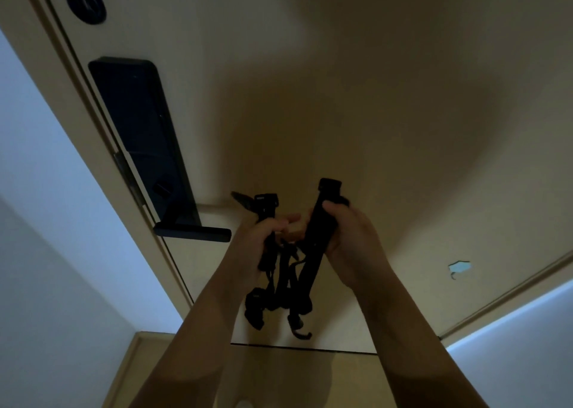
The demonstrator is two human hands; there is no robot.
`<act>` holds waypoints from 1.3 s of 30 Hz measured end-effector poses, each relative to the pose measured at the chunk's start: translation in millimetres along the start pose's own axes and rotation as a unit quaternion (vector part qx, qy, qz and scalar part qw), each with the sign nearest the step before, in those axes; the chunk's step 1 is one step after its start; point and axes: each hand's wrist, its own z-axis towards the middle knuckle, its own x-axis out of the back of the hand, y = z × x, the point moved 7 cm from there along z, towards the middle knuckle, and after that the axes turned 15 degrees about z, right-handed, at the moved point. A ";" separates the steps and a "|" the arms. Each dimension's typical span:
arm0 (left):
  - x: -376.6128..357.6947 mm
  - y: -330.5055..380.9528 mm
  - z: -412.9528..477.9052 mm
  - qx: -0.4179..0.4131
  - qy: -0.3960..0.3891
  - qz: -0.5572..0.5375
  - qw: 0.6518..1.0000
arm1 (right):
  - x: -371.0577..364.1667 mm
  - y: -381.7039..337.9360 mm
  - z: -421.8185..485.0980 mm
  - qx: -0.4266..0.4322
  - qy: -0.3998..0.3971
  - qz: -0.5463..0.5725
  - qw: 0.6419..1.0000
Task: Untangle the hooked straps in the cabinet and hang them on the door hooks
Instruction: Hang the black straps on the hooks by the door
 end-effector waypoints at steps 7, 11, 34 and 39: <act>-26.7 -21.2 -15.9 0.010 -0.072 0.163 0.984 | 1.8 -17.4 18.3 0.029 0.034 0.134 0.990; -32.0 -13.2 -15.2 -0.010 -0.006 0.202 0.979 | 5.4 -19.5 20.3 0.045 0.064 0.170 0.982; -79.4 167.2 -19.0 -0.155 -0.128 0.319 0.926 | -43.5 -109.7 -31.2 0.239 -0.062 -0.319 0.915; -107.7 229.3 -29.5 -0.236 -0.088 0.338 0.907 | -68.1 -173.3 -34.7 0.281 -0.054 -0.339 0.896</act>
